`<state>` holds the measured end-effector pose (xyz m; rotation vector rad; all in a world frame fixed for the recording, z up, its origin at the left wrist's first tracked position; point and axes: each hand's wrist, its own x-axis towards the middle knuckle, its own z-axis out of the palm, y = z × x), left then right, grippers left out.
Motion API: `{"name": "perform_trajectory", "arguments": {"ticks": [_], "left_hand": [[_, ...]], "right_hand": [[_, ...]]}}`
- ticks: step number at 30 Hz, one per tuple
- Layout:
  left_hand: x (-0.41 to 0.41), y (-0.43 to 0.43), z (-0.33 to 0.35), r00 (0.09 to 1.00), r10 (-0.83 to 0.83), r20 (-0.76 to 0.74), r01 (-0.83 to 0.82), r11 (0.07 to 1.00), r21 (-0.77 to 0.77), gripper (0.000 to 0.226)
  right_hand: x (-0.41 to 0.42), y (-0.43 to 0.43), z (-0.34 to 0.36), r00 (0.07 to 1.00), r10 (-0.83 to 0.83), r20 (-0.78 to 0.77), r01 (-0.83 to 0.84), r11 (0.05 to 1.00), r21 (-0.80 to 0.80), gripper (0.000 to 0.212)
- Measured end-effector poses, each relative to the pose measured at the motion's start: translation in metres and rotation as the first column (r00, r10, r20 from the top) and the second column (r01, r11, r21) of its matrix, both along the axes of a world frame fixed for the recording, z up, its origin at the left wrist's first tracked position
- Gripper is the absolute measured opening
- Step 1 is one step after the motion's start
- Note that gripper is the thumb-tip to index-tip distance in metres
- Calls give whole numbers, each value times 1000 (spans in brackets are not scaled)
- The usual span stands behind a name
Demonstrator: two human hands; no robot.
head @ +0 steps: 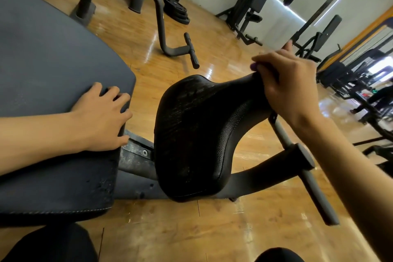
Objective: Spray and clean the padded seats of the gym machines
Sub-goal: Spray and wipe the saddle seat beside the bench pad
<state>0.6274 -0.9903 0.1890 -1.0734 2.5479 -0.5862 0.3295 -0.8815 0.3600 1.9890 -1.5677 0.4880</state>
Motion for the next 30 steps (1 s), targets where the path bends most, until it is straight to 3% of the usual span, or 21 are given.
{"name": "perform_trajectory", "arguments": {"ticks": [2,4,6,9,11,13,15,18,20,23,25,27,30], "left_hand": [[0,1,-1,1000,0,0,0,1000,-4,75],[0,2,-2,1000,1,3,-1,1000,-10,74],[-1,2,-1,1000,5,9,-4,1000,-10,74],[-2,2,2,1000,4,18,-4,1000,0,73],[-2,2,1,1000,5,21,-5,1000,-3,73],[-2,2,0,1000,3,14,-3,1000,-10,73],[-1,2,0,1000,-3,18,3,1000,-13,72],[-2,2,0,1000,-8,20,9,1000,-22,72],[-1,1,-2,1000,-15,17,15,999,-32,71],[-1,1,-2,1000,-18,3,18,999,-39,70],[-1,0,-1,1000,-24,-7,23,999,-46,71],[-1,0,-2,1000,-24,-8,24,999,-46,71],[-1,-1,-3,1000,-28,-3,28,998,-47,69]], "right_hand": [[2,10,-9,999,-2,50,2,1000,-3,20],[10,23,-22,999,53,2,-53,998,32,19],[22,36,-42,981,175,-80,-158,971,181,23],[43,58,-85,952,307,-17,-269,858,437,27],[53,71,-100,937,344,52,-319,791,523,27],[53,73,-94,903,429,12,-346,710,614,29],[38,61,-71,860,493,-133,-325,729,602,35],[5,30,-21,871,364,-330,-237,900,366,29],[-2,16,1,918,234,-321,-159,956,245,25],[13,13,-12,983,92,-160,-73,989,126,22],[28,27,-44,987,126,-97,-106,976,191,22],[47,49,-78,972,232,-19,-208,904,374,24],[70,75,-110,936,350,-41,-271,789,551,29]]}}
